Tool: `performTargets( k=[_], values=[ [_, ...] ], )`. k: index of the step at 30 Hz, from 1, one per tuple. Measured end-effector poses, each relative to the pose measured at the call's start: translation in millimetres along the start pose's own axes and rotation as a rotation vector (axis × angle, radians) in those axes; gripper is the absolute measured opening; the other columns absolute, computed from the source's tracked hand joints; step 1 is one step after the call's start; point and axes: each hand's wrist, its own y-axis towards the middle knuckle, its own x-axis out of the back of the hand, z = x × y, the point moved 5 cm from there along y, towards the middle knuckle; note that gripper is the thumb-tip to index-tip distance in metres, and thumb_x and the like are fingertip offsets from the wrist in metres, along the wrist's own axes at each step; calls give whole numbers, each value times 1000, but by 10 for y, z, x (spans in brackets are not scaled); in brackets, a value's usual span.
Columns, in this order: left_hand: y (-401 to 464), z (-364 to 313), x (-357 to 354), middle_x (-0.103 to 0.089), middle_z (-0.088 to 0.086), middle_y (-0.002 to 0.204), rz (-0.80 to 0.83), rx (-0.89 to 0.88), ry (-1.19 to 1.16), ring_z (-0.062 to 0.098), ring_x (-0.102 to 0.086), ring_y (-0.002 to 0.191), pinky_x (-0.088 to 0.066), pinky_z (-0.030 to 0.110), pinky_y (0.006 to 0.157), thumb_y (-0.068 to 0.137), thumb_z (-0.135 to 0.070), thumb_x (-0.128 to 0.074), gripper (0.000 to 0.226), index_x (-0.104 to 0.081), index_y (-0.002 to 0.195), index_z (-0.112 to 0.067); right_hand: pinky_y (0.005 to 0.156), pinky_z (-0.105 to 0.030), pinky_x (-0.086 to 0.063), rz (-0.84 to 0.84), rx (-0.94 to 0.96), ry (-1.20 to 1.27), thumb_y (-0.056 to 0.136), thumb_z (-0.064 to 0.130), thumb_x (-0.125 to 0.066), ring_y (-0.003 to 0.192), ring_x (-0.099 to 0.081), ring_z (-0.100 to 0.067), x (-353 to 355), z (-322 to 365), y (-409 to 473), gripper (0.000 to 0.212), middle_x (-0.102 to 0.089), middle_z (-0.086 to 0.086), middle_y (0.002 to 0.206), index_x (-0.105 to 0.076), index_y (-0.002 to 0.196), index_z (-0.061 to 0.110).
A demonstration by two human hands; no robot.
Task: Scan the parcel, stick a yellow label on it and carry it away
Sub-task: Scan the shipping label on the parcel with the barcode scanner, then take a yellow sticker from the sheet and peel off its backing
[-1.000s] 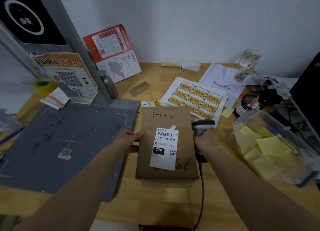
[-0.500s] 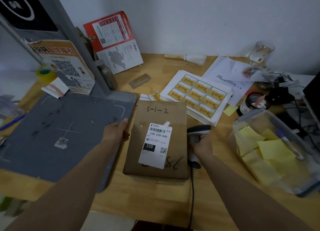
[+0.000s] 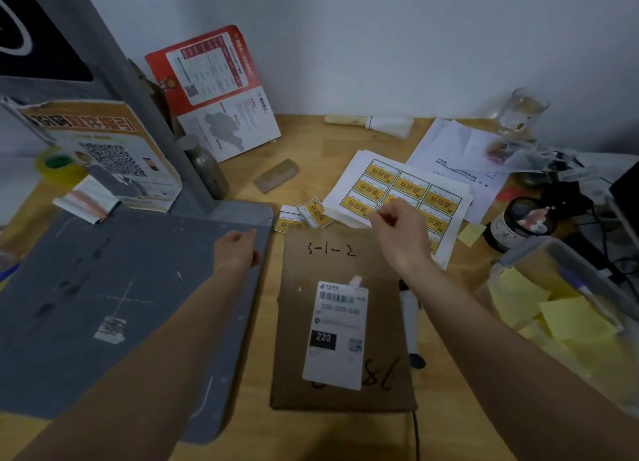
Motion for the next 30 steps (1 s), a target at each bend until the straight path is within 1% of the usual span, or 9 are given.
performTargets(
  k=[4,6,9,11,14,17,19,22,30],
  values=[
    [350,-82,-59,-47,8,56,57,-24,115,17,-45,51,-41,29,57,92,-16,-55,37,-41,59,-10,72,-28,-44,218,100,-131,91,9,-56,84,-57,-16,-495,314,396,9,-63,-1,90,-61,84,12],
    [518,-135,-97,-46,9,57,87,-29,169,16,-44,51,-37,26,52,91,-11,-53,37,-40,56,-9,76,-32,-49,320,114,-206,89,7,-56,89,-61,-20,-783,345,601,13,-67,-5,96,-62,82,16],
    [764,-185,-173,-45,8,54,125,-32,230,17,-43,51,-37,28,55,89,-1,-50,39,-40,52,-10,86,-36,-51,446,103,-386,90,5,-53,102,-62,-24,-1144,300,870,16,-65,-8,111,-66,97,12],
    [901,-182,-228,-44,7,55,158,-15,234,16,-42,52,-39,29,58,88,5,-46,38,-45,55,-11,83,-33,-47,513,111,-521,89,4,-53,109,-57,-25,-1336,255,1019,24,-60,-8,120,-64,109,12],
    [1068,-178,-295,-53,6,70,190,35,168,14,-48,59,-45,31,64,91,4,-45,19,-57,89,-10,85,-34,-42,613,172,-744,88,1,-55,118,-47,-28,-1600,193,1191,37,-52,-10,128,-59,121,16],
    [1202,-173,-358,-58,11,94,229,62,100,14,-51,62,-49,28,66,89,0,-56,24,-55,112,-4,90,-37,-41,657,274,-952,88,-5,-51,125,-39,-33,-1822,151,1326,44,-47,-12,132,-54,129,13],
    [1264,-163,-395,-56,12,101,269,79,90,13,-53,64,-51,28,68,87,-2,-60,26,-53,112,-5,94,-39,-41,662,393,-1064,87,-2,-54,126,-36,-34,-1965,141,1401,49,-43,-13,134,-48,133,12],
    [1352,-133,-466,-58,10,91,314,115,59,17,-55,67,-54,36,78,87,-5,-62,24,-56,111,-3,100,-41,-40,648,493,-1173,83,7,-61,126,-36,-34,-2113,49,1478,58,-40,-14,136,-39,136,10],
    [1464,-64,-583,-62,9,86,382,135,78,21,-59,79,-54,30,73,90,-8,-60,14,-60,104,-7,98,-39,-39,591,587,-1291,73,28,-76,122,-41,-30,-2146,-93,1590,74,-42,-13,133,-37,131,7]
  ],
)
